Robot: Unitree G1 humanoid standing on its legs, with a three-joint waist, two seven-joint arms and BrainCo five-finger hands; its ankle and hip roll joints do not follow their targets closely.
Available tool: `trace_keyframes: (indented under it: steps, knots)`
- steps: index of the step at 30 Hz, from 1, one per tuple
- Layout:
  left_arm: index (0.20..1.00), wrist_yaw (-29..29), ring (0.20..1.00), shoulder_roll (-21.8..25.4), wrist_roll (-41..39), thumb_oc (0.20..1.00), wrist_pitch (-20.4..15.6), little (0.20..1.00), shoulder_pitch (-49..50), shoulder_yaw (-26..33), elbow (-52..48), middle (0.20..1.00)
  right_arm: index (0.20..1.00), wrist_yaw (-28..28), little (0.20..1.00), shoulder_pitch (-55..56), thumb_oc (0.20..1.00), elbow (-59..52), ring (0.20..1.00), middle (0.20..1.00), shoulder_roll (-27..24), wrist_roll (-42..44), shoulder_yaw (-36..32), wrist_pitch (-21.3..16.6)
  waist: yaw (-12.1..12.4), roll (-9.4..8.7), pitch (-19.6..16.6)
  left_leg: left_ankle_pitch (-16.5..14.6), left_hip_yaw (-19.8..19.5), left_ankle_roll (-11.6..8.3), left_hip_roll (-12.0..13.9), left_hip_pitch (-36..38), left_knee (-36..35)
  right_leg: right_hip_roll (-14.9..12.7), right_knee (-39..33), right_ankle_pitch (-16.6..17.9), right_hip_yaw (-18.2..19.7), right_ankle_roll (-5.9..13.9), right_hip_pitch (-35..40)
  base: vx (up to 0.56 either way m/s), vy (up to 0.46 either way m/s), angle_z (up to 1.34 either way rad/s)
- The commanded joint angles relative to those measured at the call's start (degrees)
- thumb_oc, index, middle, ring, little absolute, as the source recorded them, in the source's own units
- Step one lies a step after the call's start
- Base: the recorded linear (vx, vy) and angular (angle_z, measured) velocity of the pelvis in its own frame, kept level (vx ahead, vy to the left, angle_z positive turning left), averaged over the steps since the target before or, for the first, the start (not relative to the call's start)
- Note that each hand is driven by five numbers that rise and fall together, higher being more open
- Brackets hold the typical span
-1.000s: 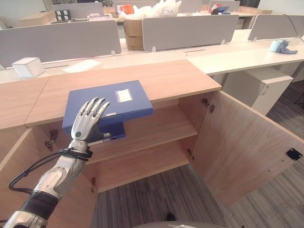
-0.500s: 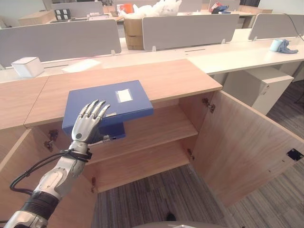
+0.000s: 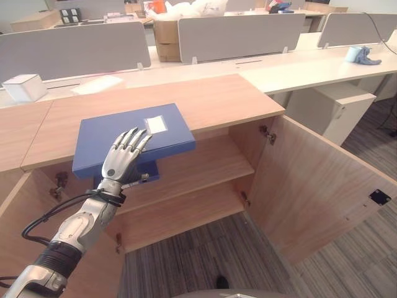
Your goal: Put the empty folder in the office cabinet
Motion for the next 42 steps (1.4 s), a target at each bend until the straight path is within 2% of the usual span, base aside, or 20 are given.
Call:
trace_keyframes:
  steps: [1, 23, 31, 32, 33, 34, 35, 36, 37, 42]
  knots:
    - [1.000, 1.74, 1.000, 1.43, 0.91, 1.000, 0.35, 1.000, -8.80, 0.30, 2.73, 1.000, 1.000, -1.18, 1.000, -3.43, 1.000, 2.60, 1.000, 1.000, -2.13, 0.59, 1.91, -1.52, -0.73, -0.49, 1.00, -6.98, -0.96, -1.21, 0.67, 1.05, 0.04, -3.49, 0.12, -4.39, 0.44, 6.47, 2.28, 0.01, -0.004, -0.06]
    - [1.000, 1.48, 1.000, 2.16, 2.20, 1.000, 1.15, 1.000, -16.45, -5.45, 8.46, 1.000, 1.000, -1.38, 1.000, -3.17, 1.000, 1.36, 1.000, 1.000, -2.81, 3.85, 0.95, -2.33, -1.73, -0.85, 0.85, -6.91, 0.22, -1.16, 0.46, 0.87, 0.04, -3.39, 0.12, -3.75, 0.76, 6.89, 1.85, 0.00, 0.000, -0.01]
    - [1.000, 0.94, 1.000, 1.19, 1.13, 1.000, 1.86, 1.000, -15.97, -5.63, 11.27, 1.000, 1.000, -1.59, 1.000, -2.95, 1.000, 1.44, 1.000, 1.000, -2.78, 4.30, 0.64, -2.41, -1.95, -0.87, 0.93, -6.86, 0.87, -1.11, 0.34, 0.89, 0.04, -3.48, 0.12, -3.42, 1.02, 7.05, 1.57, -0.01, 0.010, -0.04]
    - [0.859, 0.73, 0.859, 1.04, 0.93, 0.859, 1.95, 0.859, -15.83, -5.61, 11.64, 0.859, 1.000, -1.62, 1.000, -2.96, 1.000, 1.37, 1.000, 1.000, -2.79, 4.37, 0.57, -2.41, -1.95, -0.86, 0.92, -6.87, 0.88, -1.10, 0.30, 0.87, 0.04, -3.48, 0.12, -3.40, 1.08, 7.06, 1.53, -0.01, 0.010, -0.03]
    - [0.777, 0.67, 0.777, 0.82, 0.80, 0.777, 2.02, 0.777, -15.67, -5.64, 12.05, 0.777, 1.000, -1.63, 1.000, -2.94, 1.000, 1.33, 1.000, 1.000, -2.80, 4.42, 0.52, -2.40, -1.99, -0.89, 0.92, -6.86, 0.95, -1.10, 0.28, 0.86, 0.04, -3.49, 0.12, -3.38, 1.06, 7.07, 1.46, -0.01, 0.011, -0.03]
    - [0.580, 0.63, 0.580, 0.51, 0.60, 0.580, 2.10, 0.580, -15.65, -5.72, 12.77, 0.580, 1.000, -1.65, 1.000, -2.91, 1.000, 1.23, 1.000, 1.000, -2.82, 4.55, 0.46, -2.45, -2.02, -0.91, 0.91, -6.83, 0.98, -1.11, 0.26, 0.86, 0.04, -3.52, 0.12, -3.33, 1.03, 7.09, 1.40, 0.00, 0.000, 0.00]
    - [0.467, 0.59, 0.467, 0.26, 0.35, 0.467, 2.15, 0.467, -15.64, -5.81, 13.34, 0.467, 1.000, -1.71, 1.000, -2.88, 1.000, 1.15, 1.000, 1.000, -2.81, 4.70, 0.40, -2.48, -2.05, -0.92, 0.92, -6.81, 1.00, -1.11, 0.27, 0.82, 0.04, -3.57, 0.12, -3.32, 1.05, 7.11, 1.34, 0.00, 0.000, 0.00]
    - [0.467, 0.47, 0.467, 0.06, 0.09, 0.467, 2.21, 0.467, -15.57, -5.87, 13.96, 0.467, 1.000, -1.80, 1.000, -2.93, 1.000, 1.06, 1.000, 1.000, -2.84, 4.98, 0.26, -2.55, -2.07, -0.95, 0.92, -6.77, 0.99, -1.11, 0.24, 0.80, 0.04, -3.58, 0.12, -3.29, 1.02, 7.13, 1.35, 0.00, 0.000, 0.00]
    - [0.213, 0.47, 0.213, -0.08, -0.01, 0.213, 2.28, 0.213, -15.59, -5.95, 14.38, 0.213, 1.000, -1.79, 1.000, -2.94, 1.000, 0.90, 1.000, 1.000, -2.84, 5.17, 0.19, -2.61, -2.07, -0.96, 0.96, -6.73, 1.03, -1.12, 0.21, 0.75, 0.04, -3.60, 0.12, -3.25, 1.00, 7.15, 1.33, 0.00, 0.000, 0.00]
    - [0.200, 0.28, 0.200, -0.55, -0.24, 0.200, 2.46, 0.200, -15.55, -6.23, 15.37, 0.200, 1.000, -1.96, 1.000, -2.79, 1.000, 0.41, 1.000, 1.000, -2.88, 6.02, -0.25, -2.88, -2.13, -1.06, 1.06, -6.64, 1.14, -1.13, 0.16, 0.54, 0.04, -3.68, 0.12, -3.13, 0.97, 7.26, 1.18, -0.01, 0.007, -0.04]
